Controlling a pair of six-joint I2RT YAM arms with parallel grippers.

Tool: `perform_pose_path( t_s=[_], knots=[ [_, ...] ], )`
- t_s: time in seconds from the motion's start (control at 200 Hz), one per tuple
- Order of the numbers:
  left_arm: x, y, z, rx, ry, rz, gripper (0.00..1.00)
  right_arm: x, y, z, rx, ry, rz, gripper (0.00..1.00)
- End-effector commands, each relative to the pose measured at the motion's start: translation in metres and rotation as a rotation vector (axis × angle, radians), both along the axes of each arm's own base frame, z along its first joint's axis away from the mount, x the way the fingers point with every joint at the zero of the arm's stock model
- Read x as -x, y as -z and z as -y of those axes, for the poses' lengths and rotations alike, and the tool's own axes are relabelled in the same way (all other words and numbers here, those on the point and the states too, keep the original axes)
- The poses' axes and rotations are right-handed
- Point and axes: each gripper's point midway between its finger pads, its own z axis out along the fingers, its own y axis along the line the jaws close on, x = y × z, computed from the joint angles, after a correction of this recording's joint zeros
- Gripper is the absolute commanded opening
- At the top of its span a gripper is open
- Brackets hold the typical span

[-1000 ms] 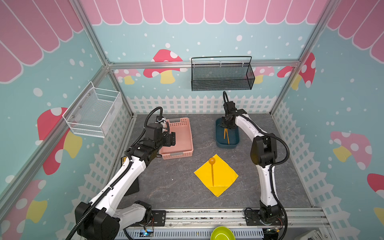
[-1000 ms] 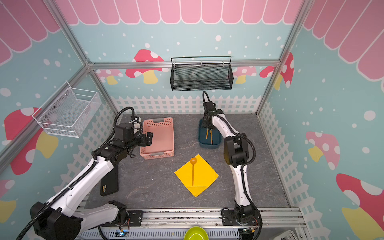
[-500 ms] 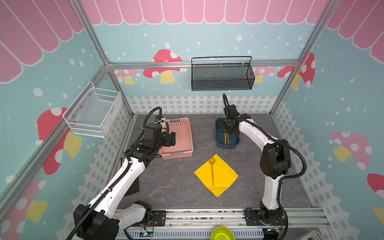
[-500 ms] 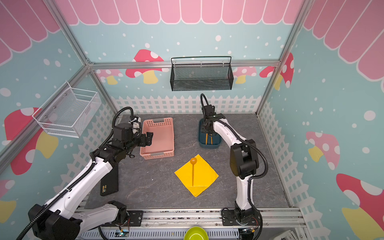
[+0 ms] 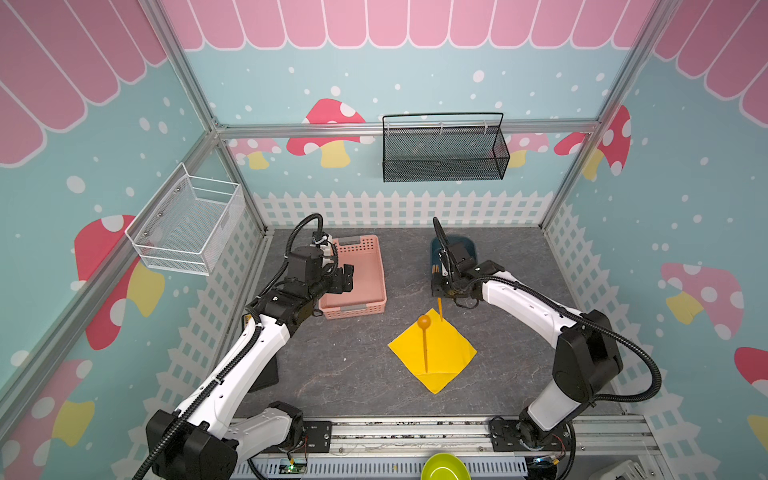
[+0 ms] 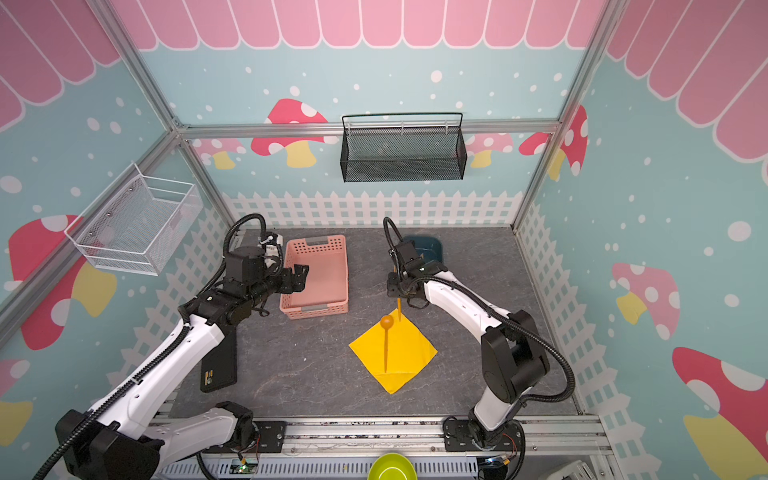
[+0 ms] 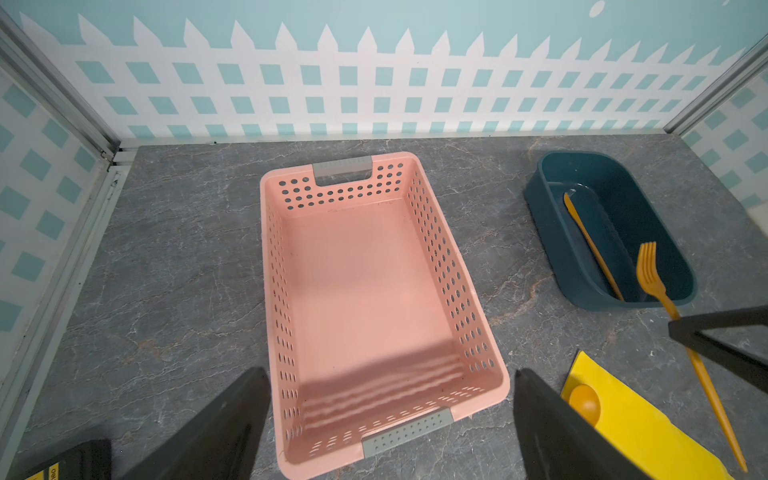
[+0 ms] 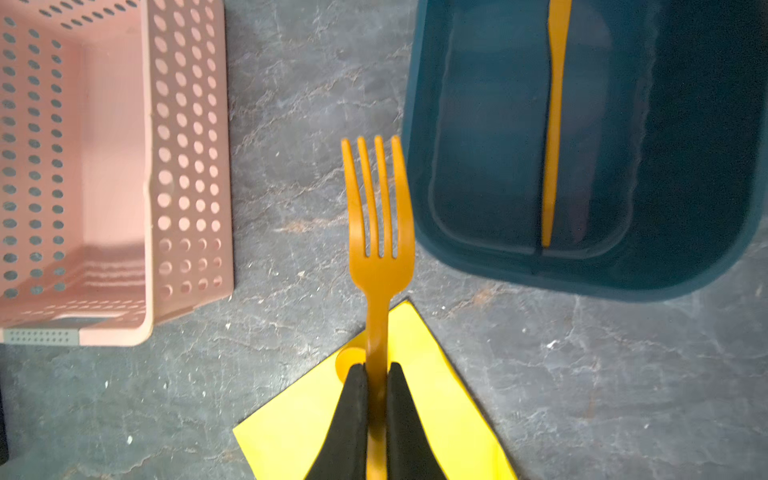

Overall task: Place the utensils on the paper napkin and roll it up
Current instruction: 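Carry the fork over the napkin beside the spoon with the right gripper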

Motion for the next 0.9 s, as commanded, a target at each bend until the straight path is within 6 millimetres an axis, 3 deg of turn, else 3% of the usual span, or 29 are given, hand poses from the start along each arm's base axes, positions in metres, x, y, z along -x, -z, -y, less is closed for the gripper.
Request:
perform_pose_path(
  t_s=[0.0, 0.21, 0.5, 0.896],
  knots=[
    [0.004, 0.0, 0.002, 0.012, 0.01, 0.0, 0.93, 0.018, 0.002, -0.008, -0.049, 0.003, -0.008, 0.09],
    [0.005, 0.0, -0.002, -0.004, -0.003, 0.005, 0.93, 0.051, 0.027, -0.003, -0.045, -0.007, -0.069, 0.09],
    [0.005, -0.001, 0.003, 0.016, 0.015, -0.001, 0.93, 0.078, 0.061, 0.004, -0.059, -0.018, -0.133, 0.09],
    [0.006, 0.001, 0.004, 0.015, 0.018, -0.004, 0.93, 0.087, 0.088, 0.002, -0.091, -0.012, -0.172, 0.09]
  ],
)
